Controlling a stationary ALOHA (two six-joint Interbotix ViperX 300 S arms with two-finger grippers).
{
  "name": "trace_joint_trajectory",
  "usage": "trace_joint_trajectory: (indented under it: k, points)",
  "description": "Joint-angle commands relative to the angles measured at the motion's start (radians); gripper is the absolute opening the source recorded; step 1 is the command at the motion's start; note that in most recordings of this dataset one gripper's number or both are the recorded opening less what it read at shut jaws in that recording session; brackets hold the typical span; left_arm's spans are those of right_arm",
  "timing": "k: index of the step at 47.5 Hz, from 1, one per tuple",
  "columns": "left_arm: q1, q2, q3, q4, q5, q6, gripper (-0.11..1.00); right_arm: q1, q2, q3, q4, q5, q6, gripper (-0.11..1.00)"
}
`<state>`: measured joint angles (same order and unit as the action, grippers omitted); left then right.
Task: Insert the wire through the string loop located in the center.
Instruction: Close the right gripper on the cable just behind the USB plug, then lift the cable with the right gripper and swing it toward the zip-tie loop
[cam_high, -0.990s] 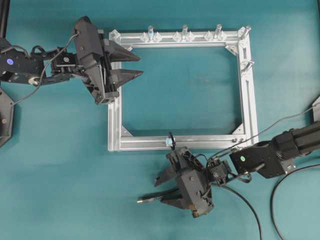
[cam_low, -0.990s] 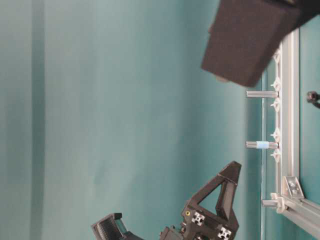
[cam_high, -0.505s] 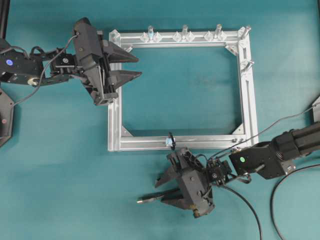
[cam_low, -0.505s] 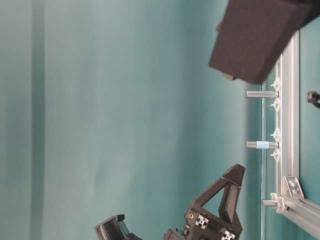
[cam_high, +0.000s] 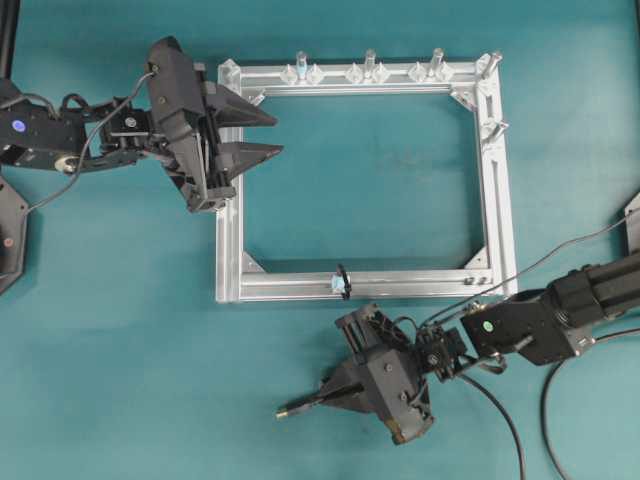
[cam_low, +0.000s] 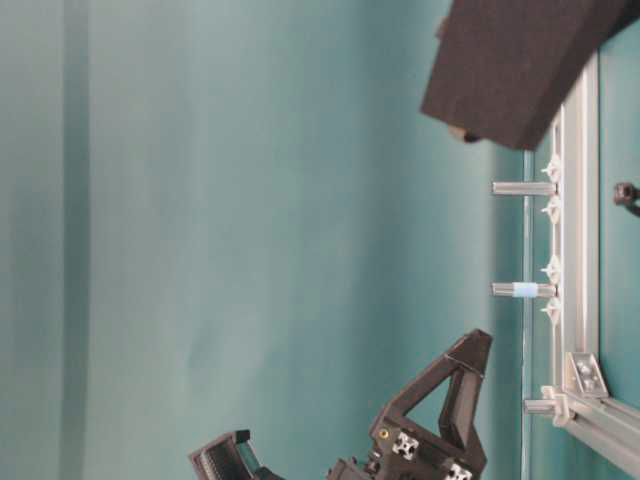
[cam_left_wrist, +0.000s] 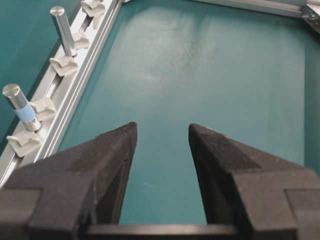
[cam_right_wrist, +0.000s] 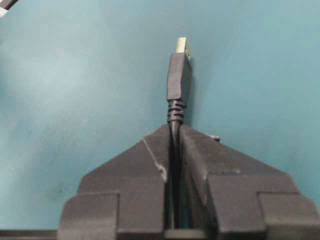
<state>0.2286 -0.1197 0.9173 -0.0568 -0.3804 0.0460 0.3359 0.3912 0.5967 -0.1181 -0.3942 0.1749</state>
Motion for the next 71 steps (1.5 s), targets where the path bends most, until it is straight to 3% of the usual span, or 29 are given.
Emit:
trace_joint_trajectory:
  k: [1,71]
  points:
    - [-0.005,-0.021,-0.011,0.0,-0.005,0.0,0.47,0.0,-0.023,-0.006,-0.002,0.025,-0.002,0.07]
    - [-0.015,-0.02,-0.015,-0.002,-0.005,0.0,0.47,0.0,-0.196,0.014,-0.002,0.092,-0.005,0.07]
